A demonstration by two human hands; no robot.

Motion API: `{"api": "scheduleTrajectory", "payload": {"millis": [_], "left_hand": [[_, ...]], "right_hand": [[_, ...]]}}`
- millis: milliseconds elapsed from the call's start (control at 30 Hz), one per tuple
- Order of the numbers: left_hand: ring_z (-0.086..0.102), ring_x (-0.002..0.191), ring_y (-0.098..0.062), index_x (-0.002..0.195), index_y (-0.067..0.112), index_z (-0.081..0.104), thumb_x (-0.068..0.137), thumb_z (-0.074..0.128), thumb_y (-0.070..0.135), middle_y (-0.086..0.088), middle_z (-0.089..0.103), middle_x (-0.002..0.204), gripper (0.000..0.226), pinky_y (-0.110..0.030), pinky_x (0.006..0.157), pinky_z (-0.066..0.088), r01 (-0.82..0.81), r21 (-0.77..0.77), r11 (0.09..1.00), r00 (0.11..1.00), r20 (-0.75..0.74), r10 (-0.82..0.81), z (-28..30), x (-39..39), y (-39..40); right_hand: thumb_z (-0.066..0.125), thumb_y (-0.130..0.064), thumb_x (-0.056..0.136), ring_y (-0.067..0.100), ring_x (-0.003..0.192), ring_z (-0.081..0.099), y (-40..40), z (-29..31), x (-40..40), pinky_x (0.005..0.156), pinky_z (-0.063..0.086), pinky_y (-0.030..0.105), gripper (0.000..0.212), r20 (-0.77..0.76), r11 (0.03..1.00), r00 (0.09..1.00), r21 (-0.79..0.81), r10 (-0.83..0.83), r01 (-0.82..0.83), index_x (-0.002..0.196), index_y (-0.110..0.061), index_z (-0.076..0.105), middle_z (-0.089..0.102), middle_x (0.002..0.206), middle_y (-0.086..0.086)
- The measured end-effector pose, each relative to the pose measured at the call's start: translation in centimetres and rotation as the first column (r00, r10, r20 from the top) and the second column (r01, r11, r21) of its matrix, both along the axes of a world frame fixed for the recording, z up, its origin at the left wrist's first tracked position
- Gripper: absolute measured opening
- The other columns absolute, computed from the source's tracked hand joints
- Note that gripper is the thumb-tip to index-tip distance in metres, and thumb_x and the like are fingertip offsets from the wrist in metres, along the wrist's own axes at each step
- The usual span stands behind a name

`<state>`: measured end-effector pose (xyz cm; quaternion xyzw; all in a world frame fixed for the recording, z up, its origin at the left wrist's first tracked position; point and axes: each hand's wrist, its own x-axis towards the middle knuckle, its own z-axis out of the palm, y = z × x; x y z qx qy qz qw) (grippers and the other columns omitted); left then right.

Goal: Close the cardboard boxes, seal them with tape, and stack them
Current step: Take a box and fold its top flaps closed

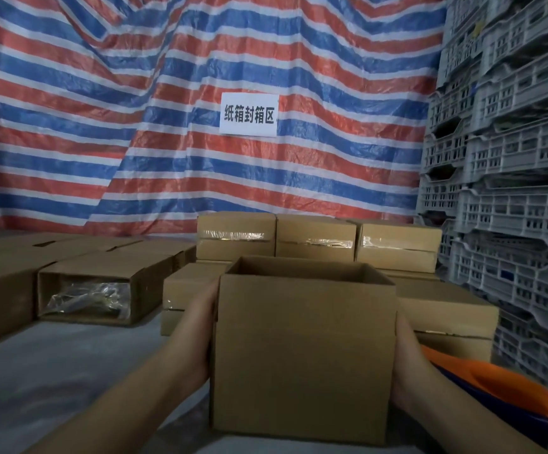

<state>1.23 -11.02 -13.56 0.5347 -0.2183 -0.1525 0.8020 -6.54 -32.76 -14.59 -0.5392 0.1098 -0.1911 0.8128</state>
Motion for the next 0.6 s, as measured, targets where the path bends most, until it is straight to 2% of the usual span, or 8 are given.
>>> {"api": "scheduleTrajectory", "payload": {"millis": [67, 200, 233, 300, 367, 433, 533, 600], "left_hand": [[0.069, 0.054, -0.015, 0.055, 0.021, 0.077, 0.065, 0.054, 0.042, -0.005, 0.070, 0.064, 0.033, -0.033, 0.061, 0.045, 0.002, 0.005, 1.000, 1.000, -0.008, -0.002, -0.1, 0.0, 0.0], [0.067, 0.052, -0.015, 0.057, 0.020, 0.077, 0.066, 0.055, 0.038, -0.004, 0.068, 0.061, 0.030, -0.027, 0.051, 0.052, 0.053, 0.049, 0.997, 0.998, 0.026, -0.055, 0.0, -0.3, 0.1], [0.067, 0.052, -0.015, 0.063, 0.018, 0.078, 0.066, 0.055, 0.037, -0.005, 0.068, 0.061, 0.030, -0.026, 0.049, 0.052, 0.058, 0.052, 0.997, 0.998, 0.021, -0.059, 0.0, -0.3, 0.1], [0.067, 0.054, -0.018, 0.091, 0.015, 0.073, 0.066, 0.059, 0.034, -0.007, 0.069, 0.064, 0.035, -0.029, 0.052, 0.053, 0.013, 0.029, 0.999, 1.000, -0.004, -0.013, 0.0, -0.2, 0.1], [0.068, 0.059, -0.022, 0.111, 0.027, 0.059, 0.073, 0.064, 0.025, -0.010, 0.072, 0.072, 0.038, -0.034, 0.053, 0.054, -0.077, -0.015, 0.997, 0.997, 0.015, 0.077, 0.2, 0.1, 0.0], [0.067, 0.060, -0.022, 0.111, 0.027, 0.059, 0.079, 0.064, 0.018, -0.010, 0.072, 0.075, 0.034, -0.034, 0.052, 0.054, -0.103, -0.031, 0.994, 0.992, 0.063, 0.105, 0.5, 0.1, -0.1], [0.066, 0.052, -0.018, 0.104, 0.017, 0.065, 0.083, 0.059, 0.022, -0.008, 0.069, 0.065, 0.023, -0.031, 0.048, 0.052, -0.079, 0.019, 0.997, 0.995, 0.060, 0.078, 0.5, 0.1, -0.1], [0.066, 0.052, -0.018, 0.112, 0.016, 0.065, 0.089, 0.057, 0.022, -0.007, 0.069, 0.064, 0.025, -0.031, 0.049, 0.051, -0.065, 0.052, 0.997, 0.997, 0.048, 0.062, 0.2, 0.2, 0.3]], "right_hand": [[0.041, -0.052, 0.098, 0.016, 0.039, 0.060, 0.3, 0.3, -0.4, 0.058, 0.042, 0.033, 0.075, 0.005, 1.000, 1.000, -0.002, 0.003, -0.003, 0.037, -0.015, 0.066, 0.063, 0.050, 0.004], [0.040, -0.054, 0.098, 0.015, 0.038, 0.059, 0.9, 0.8, -0.8, 0.055, 0.044, 0.031, 0.077, -0.001, 1.000, 1.000, 0.026, 0.007, -0.007, 0.037, -0.014, 0.065, 0.061, 0.049, 0.003], [0.040, -0.055, 0.098, 0.015, 0.038, 0.059, 1.0, 0.9, -0.8, 0.052, 0.045, 0.028, 0.078, -0.006, 0.999, 1.000, 0.034, 0.002, -0.002, 0.036, -0.014, 0.065, 0.061, 0.048, 0.003], [0.037, -0.058, 0.097, 0.014, 0.037, 0.059, 1.3, 1.1, -1.0, 0.048, 0.046, 0.025, 0.082, -0.017, 0.999, 1.000, 0.050, -0.005, 0.006, 0.035, -0.014, 0.065, 0.061, 0.047, 0.002], [0.035, -0.061, 0.097, 0.015, 0.037, 0.060, 1.5, 1.2, -1.2, 0.048, 0.046, 0.028, 0.084, -0.023, 0.998, 1.000, 0.062, -0.004, 0.005, 0.036, -0.013, 0.066, 0.062, 0.047, 0.003], [0.035, -0.061, 0.098, 0.016, 0.038, 0.061, 1.5, 1.2, -1.3, 0.049, 0.047, 0.028, 0.084, -0.028, 0.998, 1.000, 0.055, -0.005, 0.006, 0.037, -0.013, 0.067, 0.063, 0.048, 0.004], [0.035, -0.063, 0.097, 0.017, 0.043, 0.064, 1.4, 1.0, -1.3, 0.042, 0.050, 0.023, 0.082, 0.003, 0.999, 1.000, 0.034, 0.008, -0.008, 0.044, -0.013, 0.071, 0.066, 0.053, 0.006], [0.035, -0.067, 0.095, 0.019, 0.048, 0.068, 1.3, 0.8, -1.1, 0.043, 0.052, 0.023, 0.080, 0.021, 0.999, 1.000, 0.031, 0.010, -0.010, 0.051, -0.013, 0.075, 0.069, 0.059, 0.008]]}}
